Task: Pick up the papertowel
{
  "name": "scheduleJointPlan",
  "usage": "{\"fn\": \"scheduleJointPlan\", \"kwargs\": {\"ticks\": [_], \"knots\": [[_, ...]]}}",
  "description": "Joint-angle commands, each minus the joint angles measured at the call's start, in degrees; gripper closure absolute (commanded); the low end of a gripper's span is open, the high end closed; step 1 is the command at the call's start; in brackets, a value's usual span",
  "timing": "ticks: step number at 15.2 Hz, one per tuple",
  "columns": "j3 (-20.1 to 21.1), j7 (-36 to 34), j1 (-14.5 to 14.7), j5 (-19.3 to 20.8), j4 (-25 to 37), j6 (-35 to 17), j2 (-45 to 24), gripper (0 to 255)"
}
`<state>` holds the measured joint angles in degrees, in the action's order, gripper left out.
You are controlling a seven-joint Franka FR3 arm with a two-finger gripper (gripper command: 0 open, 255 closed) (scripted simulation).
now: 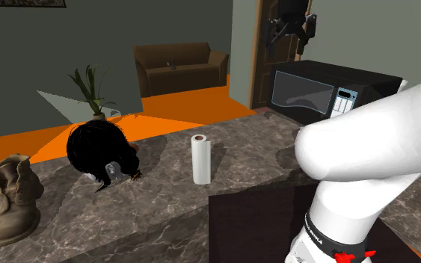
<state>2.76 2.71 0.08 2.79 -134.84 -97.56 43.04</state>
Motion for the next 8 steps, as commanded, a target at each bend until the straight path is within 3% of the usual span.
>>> {"fn": "scheduleJointPlan", "kwargs": {"ticks": [1,8], "knots": [[0.0,0.0,0.0,0.0,0.0,0.0,0.0,0],[5.27,-5.42,2.39,-2.91,-5.5,-10.2,-5.77,0]]}}
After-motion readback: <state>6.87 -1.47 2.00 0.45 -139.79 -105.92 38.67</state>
